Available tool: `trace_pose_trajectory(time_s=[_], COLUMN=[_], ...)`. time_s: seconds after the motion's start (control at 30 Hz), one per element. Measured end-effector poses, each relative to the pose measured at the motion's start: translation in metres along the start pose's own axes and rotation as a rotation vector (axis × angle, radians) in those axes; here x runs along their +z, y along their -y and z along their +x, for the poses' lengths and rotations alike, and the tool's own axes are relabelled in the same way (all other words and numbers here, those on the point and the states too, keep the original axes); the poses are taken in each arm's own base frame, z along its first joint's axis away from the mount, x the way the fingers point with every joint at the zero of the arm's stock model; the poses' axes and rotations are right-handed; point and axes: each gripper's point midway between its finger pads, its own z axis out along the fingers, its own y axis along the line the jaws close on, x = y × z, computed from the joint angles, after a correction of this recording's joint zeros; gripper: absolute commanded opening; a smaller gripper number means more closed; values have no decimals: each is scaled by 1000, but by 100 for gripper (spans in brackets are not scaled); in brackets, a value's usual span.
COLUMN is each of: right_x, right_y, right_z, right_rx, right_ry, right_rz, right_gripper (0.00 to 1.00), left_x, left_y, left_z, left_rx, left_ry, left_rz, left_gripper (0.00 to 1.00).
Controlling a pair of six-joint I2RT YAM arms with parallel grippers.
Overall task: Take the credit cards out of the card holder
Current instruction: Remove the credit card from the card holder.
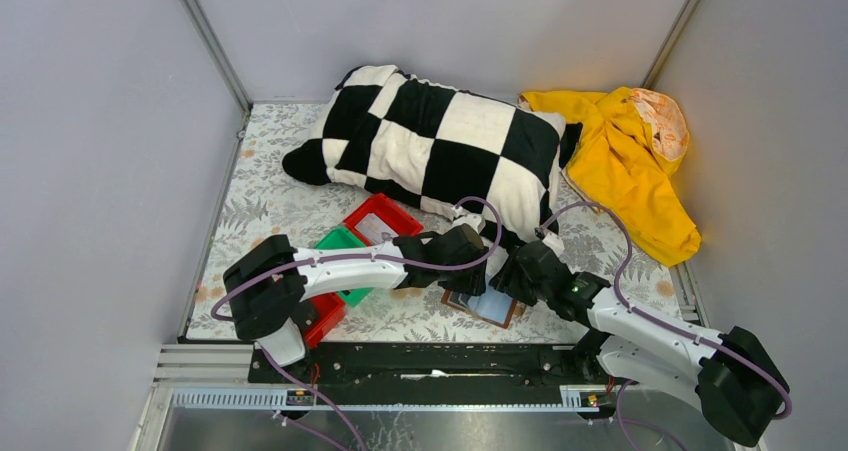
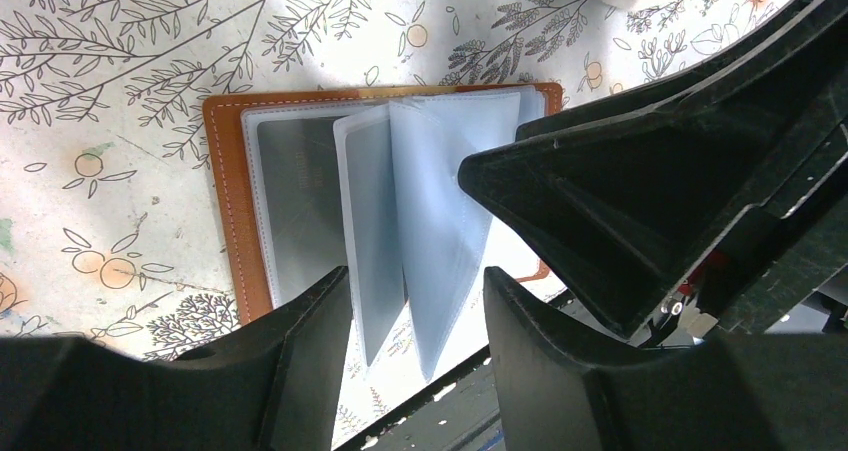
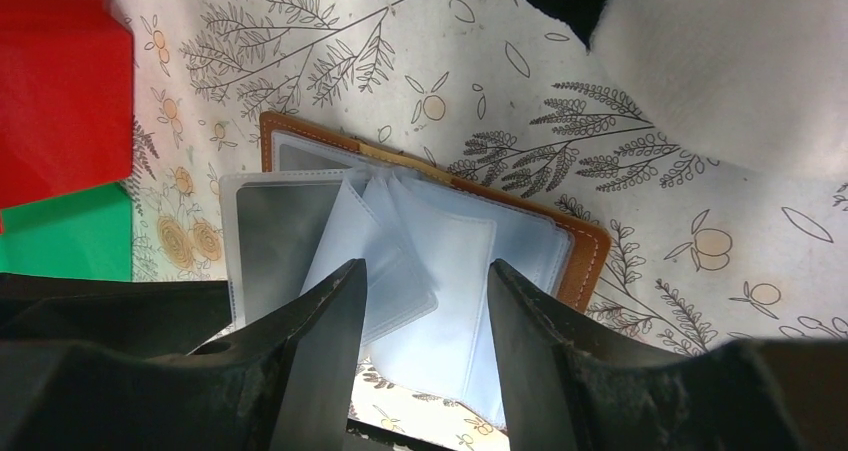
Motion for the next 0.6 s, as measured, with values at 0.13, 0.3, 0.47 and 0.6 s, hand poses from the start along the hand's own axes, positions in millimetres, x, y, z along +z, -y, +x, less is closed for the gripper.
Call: trace_pose_trajectory(time_s=[0.13, 0.3, 0.47, 0.6], right_x=[1, -2, -7, -10], right_y=[4, 14, 23, 34], right_z=[2, 6, 5, 4], right_rx=[-2, -5, -12, -25], right_ry=[-6, -12, 4, 15], right_rz=[11, 32, 59, 97], right_gripper=[55, 55, 55, 55], left_x=[0, 1, 3, 5], left_y=[-1, -6, -15, -16], left_z=[-1, -4, -3, 0], left_rx=[-3, -23, -34, -34], left_ry=[4, 14, 5, -5], left_rz=[-4, -19, -39, -43], left_gripper=[55, 55, 55, 55])
